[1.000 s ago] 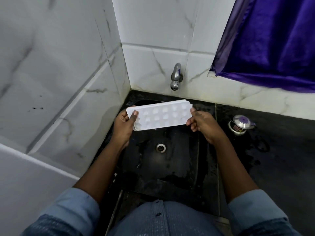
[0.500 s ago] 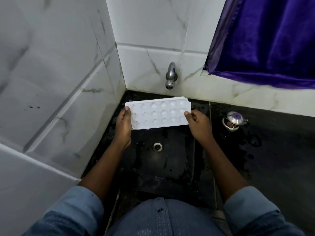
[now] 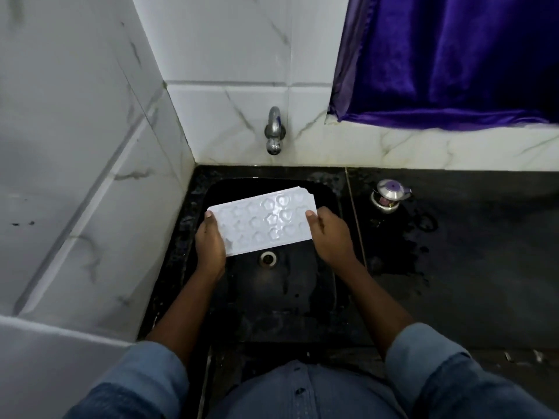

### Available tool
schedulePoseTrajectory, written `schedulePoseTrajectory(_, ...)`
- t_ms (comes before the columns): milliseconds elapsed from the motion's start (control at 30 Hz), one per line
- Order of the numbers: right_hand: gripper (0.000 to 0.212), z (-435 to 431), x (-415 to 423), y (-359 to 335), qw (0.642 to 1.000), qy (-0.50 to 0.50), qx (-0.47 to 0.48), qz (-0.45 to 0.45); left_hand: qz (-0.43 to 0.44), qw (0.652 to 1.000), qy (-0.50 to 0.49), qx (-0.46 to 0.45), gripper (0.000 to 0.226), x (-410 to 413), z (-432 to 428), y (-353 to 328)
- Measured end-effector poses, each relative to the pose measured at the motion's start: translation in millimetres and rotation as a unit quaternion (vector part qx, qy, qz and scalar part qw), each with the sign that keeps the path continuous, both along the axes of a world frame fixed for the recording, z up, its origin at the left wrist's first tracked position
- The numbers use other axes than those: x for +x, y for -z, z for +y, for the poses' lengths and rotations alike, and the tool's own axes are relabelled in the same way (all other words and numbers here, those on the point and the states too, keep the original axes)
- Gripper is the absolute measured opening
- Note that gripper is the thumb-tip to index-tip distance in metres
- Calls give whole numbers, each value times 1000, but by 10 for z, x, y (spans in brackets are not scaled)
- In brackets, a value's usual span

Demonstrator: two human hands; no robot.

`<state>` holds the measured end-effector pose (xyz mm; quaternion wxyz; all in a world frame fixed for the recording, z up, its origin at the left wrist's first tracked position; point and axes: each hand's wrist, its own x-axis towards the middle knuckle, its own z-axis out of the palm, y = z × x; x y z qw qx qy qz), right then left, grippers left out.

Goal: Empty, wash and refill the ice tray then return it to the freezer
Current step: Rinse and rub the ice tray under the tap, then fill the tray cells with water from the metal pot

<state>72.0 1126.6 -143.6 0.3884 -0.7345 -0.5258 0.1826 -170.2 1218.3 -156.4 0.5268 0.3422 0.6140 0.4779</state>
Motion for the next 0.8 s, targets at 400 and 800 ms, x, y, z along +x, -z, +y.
schedulePoseTrajectory(400,25,-45,719,81,991,111,-51,60,297,916,243,118,43,-101,47,-573)
schedulePoseTrajectory(800,19,-85,1999,283,991,120,-43,44,527,821,160,150,26,744,-127,-831)
